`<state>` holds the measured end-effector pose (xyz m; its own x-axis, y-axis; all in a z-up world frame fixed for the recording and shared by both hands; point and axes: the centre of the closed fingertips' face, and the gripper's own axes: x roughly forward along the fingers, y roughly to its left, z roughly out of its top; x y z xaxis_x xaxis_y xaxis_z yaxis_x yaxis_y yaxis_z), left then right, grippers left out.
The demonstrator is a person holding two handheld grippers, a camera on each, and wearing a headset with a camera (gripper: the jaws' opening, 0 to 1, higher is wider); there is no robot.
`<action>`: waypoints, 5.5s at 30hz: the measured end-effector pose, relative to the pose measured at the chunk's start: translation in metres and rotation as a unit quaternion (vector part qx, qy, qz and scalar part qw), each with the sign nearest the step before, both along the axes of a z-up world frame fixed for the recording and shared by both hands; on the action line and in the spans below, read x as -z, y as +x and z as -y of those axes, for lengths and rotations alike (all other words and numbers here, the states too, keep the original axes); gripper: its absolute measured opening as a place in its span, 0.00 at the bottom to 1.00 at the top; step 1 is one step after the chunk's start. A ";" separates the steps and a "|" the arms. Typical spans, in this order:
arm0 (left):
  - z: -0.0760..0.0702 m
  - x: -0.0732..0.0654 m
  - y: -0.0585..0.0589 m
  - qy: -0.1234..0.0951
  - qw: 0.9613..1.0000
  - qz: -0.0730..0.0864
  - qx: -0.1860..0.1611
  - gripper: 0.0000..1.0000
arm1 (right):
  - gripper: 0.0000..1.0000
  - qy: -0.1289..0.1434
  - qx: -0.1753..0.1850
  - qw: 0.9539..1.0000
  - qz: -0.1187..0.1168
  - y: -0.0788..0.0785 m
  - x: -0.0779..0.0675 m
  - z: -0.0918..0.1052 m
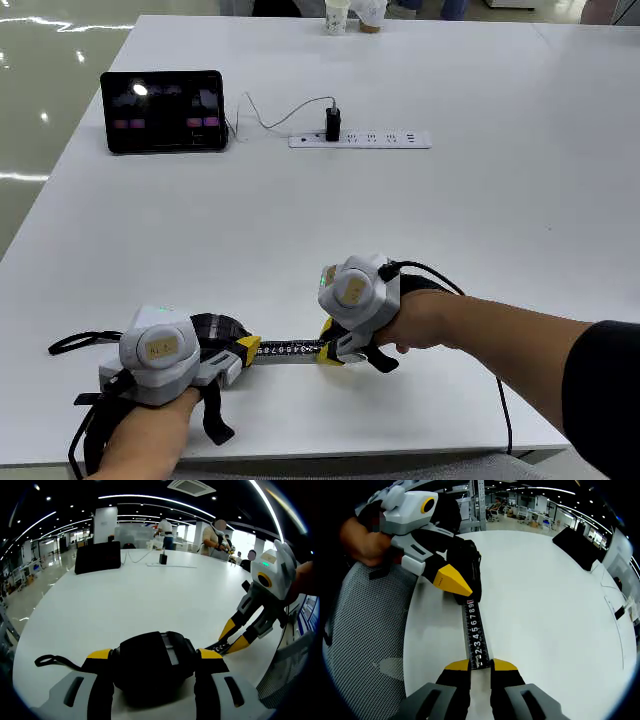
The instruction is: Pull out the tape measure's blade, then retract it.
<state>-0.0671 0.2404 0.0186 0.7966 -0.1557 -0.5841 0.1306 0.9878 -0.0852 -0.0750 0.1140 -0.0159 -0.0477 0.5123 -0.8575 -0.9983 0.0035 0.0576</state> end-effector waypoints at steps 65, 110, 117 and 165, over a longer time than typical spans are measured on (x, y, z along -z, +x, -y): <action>-0.001 0.000 0.001 -0.007 1.000 0.000 -0.001 0.60 | 0.11 0.044 0.002 0.999 0.003 -0.005 0.000 -0.037; -0.002 0.000 0.000 -0.012 1.000 -0.001 -0.006 0.60 | 0.11 0.062 0.008 0.998 -0.004 -0.006 0.000 -0.057; -0.002 0.000 0.001 -0.014 1.000 -0.001 -0.006 0.60 | 0.11 0.065 0.010 0.998 -0.004 -0.007 -0.001 -0.060; -0.003 0.001 0.001 -0.020 1.000 -0.001 -0.008 0.60 | 0.12 0.082 0.012 0.996 -0.014 -0.010 0.000 -0.081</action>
<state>-0.0662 0.2434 0.0176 0.7977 -0.1655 -0.5799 0.1138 0.9856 -0.1249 -0.0853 0.1950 -0.0156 -0.0573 0.6465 -0.7608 -0.9960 0.0152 0.0879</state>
